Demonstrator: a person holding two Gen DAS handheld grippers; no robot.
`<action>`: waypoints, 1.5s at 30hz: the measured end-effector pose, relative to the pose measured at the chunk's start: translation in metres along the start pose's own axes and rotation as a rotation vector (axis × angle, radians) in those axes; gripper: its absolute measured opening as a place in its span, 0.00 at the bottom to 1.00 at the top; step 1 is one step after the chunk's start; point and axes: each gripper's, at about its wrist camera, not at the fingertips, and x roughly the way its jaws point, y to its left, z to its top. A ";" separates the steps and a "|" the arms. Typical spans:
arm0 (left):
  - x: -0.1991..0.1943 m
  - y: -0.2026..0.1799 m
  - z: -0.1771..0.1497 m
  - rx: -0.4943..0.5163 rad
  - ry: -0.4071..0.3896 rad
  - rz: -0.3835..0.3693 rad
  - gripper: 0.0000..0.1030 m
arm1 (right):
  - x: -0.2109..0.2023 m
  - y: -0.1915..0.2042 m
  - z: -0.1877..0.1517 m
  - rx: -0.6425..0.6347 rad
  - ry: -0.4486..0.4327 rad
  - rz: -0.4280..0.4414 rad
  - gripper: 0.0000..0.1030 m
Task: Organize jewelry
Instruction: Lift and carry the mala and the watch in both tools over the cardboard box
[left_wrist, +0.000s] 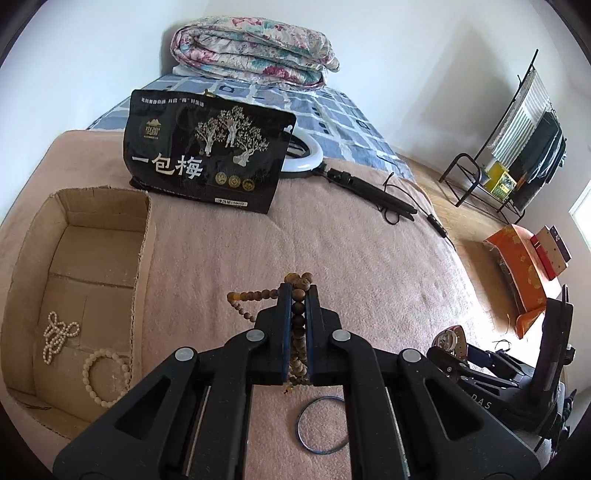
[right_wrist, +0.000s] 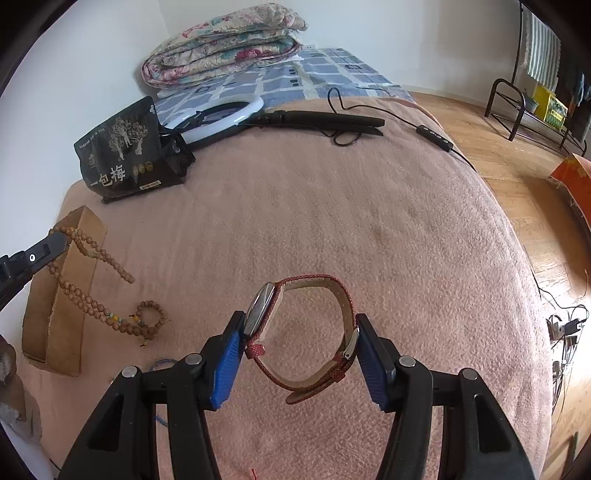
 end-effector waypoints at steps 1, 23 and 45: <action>-0.007 -0.001 0.002 0.005 -0.008 -0.004 0.04 | -0.004 0.001 0.000 -0.003 -0.006 0.003 0.58; -0.123 0.071 0.058 -0.035 -0.190 -0.021 0.04 | -0.070 0.089 0.001 -0.142 -0.118 0.108 0.58; -0.132 0.181 0.092 -0.071 -0.217 0.097 0.04 | -0.059 0.250 -0.005 -0.316 -0.127 0.262 0.58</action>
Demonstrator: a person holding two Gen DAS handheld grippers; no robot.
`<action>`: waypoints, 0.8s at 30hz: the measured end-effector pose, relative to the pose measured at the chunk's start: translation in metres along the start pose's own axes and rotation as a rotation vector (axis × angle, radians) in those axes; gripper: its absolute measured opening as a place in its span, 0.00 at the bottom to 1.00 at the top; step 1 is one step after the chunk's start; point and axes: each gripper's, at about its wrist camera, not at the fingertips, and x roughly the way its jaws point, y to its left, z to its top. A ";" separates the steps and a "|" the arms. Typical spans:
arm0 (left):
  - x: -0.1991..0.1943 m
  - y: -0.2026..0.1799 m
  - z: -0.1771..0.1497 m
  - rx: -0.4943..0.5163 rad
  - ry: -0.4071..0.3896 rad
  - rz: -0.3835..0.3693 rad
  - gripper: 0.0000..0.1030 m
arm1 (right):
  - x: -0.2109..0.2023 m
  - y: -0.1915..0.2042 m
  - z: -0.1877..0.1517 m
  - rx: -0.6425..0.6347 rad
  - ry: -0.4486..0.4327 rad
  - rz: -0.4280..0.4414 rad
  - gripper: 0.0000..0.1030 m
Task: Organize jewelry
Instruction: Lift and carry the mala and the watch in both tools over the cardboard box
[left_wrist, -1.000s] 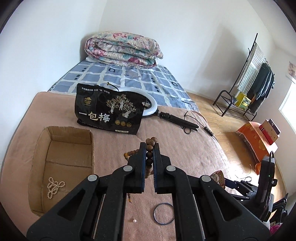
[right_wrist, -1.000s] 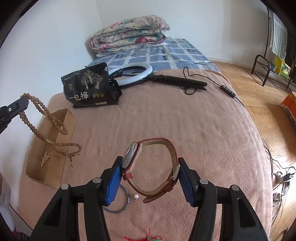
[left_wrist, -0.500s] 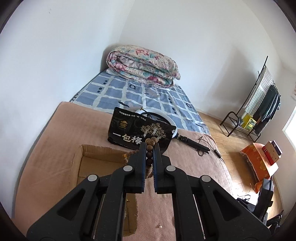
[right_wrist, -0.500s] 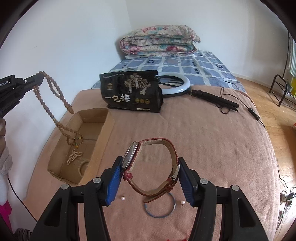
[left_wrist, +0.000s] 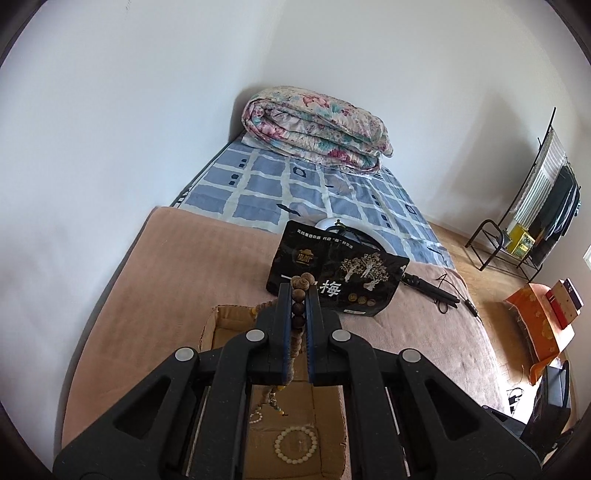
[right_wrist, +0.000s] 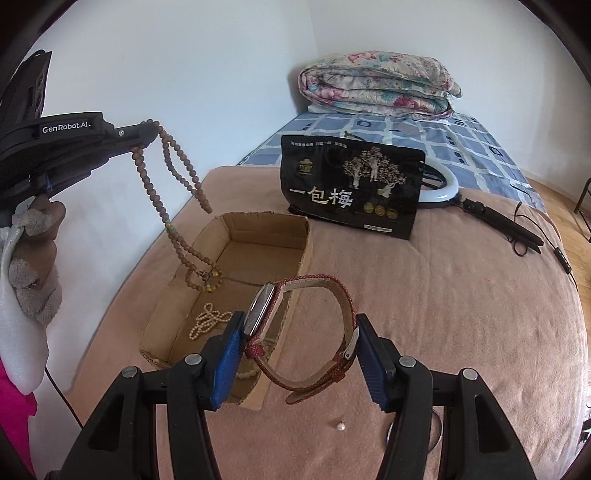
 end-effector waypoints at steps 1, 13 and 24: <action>0.003 0.001 0.000 0.000 0.002 0.001 0.04 | 0.004 0.003 0.002 0.000 0.000 0.003 0.58; 0.040 0.023 -0.005 0.003 0.046 0.035 0.04 | 0.049 0.036 0.007 -0.041 0.041 0.028 0.58; 0.057 0.040 -0.008 -0.017 0.065 0.049 0.04 | 0.080 0.045 0.011 -0.040 0.073 0.038 0.58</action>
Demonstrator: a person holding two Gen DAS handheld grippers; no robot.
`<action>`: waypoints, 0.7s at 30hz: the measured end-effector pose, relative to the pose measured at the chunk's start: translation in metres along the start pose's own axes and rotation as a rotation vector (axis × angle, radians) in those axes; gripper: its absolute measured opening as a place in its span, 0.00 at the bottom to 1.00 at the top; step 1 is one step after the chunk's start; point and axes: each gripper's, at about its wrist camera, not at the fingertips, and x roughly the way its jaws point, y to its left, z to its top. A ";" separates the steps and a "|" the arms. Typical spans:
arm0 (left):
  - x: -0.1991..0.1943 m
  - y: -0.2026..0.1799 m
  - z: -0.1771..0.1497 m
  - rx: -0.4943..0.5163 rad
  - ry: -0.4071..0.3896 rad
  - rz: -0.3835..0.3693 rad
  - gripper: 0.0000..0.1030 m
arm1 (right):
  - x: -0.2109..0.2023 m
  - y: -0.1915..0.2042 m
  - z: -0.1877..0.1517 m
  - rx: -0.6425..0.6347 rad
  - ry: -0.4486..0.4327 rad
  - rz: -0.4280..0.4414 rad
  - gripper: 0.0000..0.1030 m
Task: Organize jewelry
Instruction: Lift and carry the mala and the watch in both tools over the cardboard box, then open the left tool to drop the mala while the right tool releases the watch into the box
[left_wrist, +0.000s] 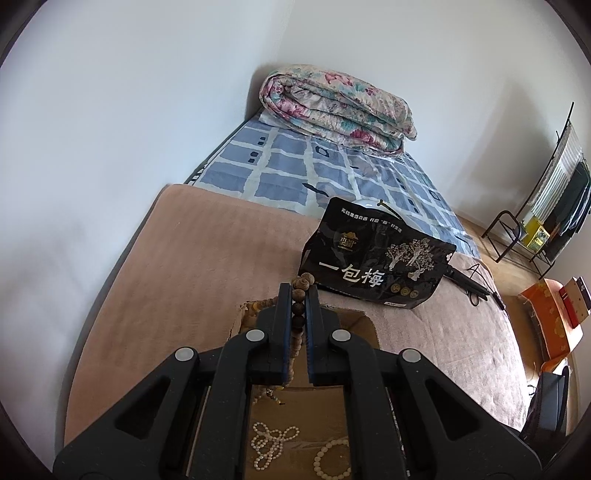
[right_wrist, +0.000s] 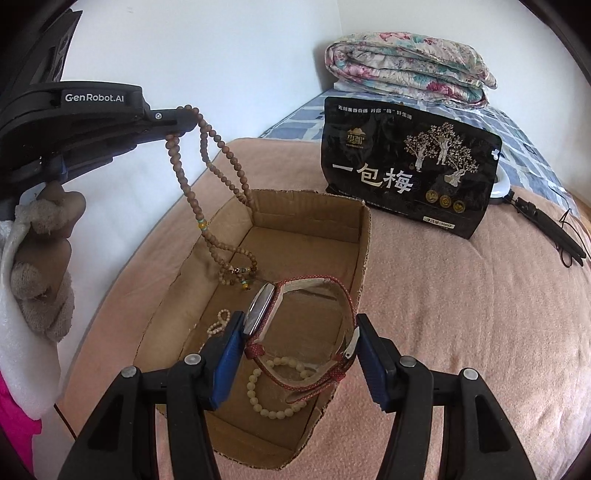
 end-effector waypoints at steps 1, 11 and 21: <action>0.001 0.001 0.000 0.000 0.002 0.000 0.04 | 0.002 0.001 0.001 0.002 0.001 0.002 0.58; 0.014 0.006 0.000 -0.015 0.029 -0.026 0.04 | 0.019 0.006 0.004 0.008 0.015 0.025 0.62; 0.007 -0.012 -0.006 0.039 0.029 -0.021 0.43 | 0.003 -0.006 0.003 0.009 -0.018 0.002 0.75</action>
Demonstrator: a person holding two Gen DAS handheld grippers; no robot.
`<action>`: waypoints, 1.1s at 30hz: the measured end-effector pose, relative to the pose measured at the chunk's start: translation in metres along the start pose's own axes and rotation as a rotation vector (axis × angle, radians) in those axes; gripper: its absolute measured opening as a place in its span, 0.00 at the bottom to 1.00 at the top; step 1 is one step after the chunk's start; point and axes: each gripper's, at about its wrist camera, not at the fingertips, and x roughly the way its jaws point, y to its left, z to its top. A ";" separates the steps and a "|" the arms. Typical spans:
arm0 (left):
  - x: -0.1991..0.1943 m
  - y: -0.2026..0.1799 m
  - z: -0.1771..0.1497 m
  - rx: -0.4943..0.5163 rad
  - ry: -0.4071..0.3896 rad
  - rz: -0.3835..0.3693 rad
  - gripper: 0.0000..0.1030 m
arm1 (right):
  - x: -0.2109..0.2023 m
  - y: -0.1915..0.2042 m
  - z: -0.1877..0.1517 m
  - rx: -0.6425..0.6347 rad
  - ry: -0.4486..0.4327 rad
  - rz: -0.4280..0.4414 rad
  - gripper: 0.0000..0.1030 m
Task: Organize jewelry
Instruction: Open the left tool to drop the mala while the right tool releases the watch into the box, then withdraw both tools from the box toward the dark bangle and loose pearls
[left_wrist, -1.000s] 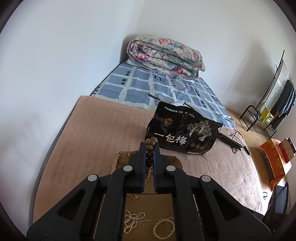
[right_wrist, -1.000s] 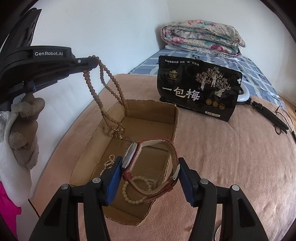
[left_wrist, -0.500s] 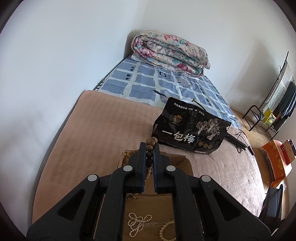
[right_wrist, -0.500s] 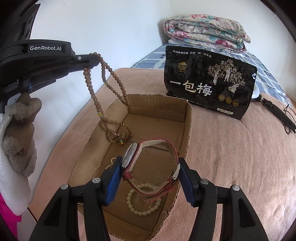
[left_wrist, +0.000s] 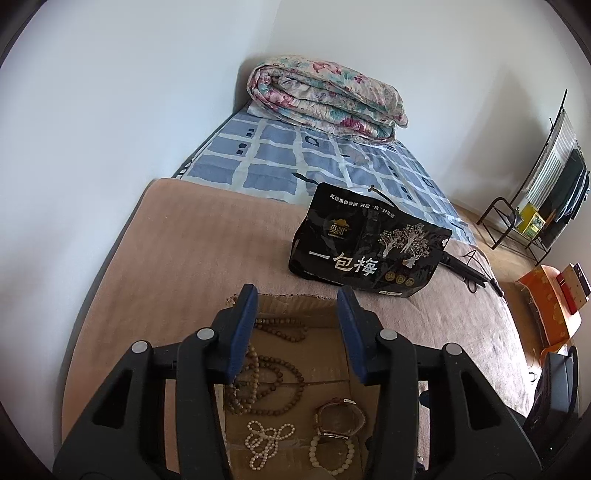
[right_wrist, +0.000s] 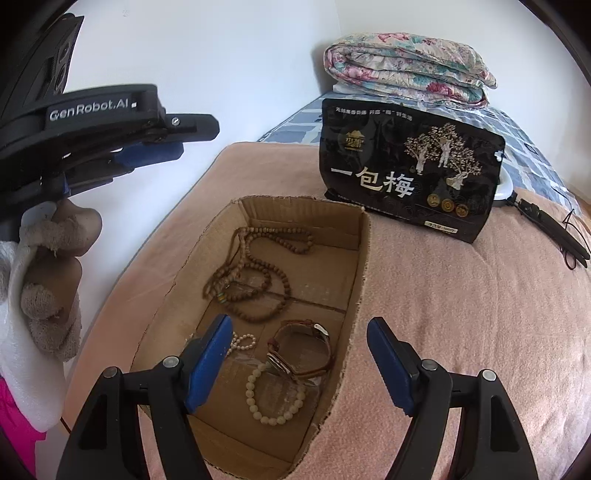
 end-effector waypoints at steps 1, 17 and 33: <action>-0.002 -0.001 -0.001 0.002 0.000 0.003 0.43 | -0.003 -0.002 0.000 0.001 -0.002 -0.004 0.75; -0.053 -0.020 -0.010 0.016 -0.041 0.074 0.43 | -0.062 -0.019 -0.010 -0.033 -0.059 -0.046 0.75; -0.086 -0.074 -0.062 0.113 -0.026 0.041 0.44 | -0.149 -0.077 -0.043 -0.009 -0.148 -0.135 0.84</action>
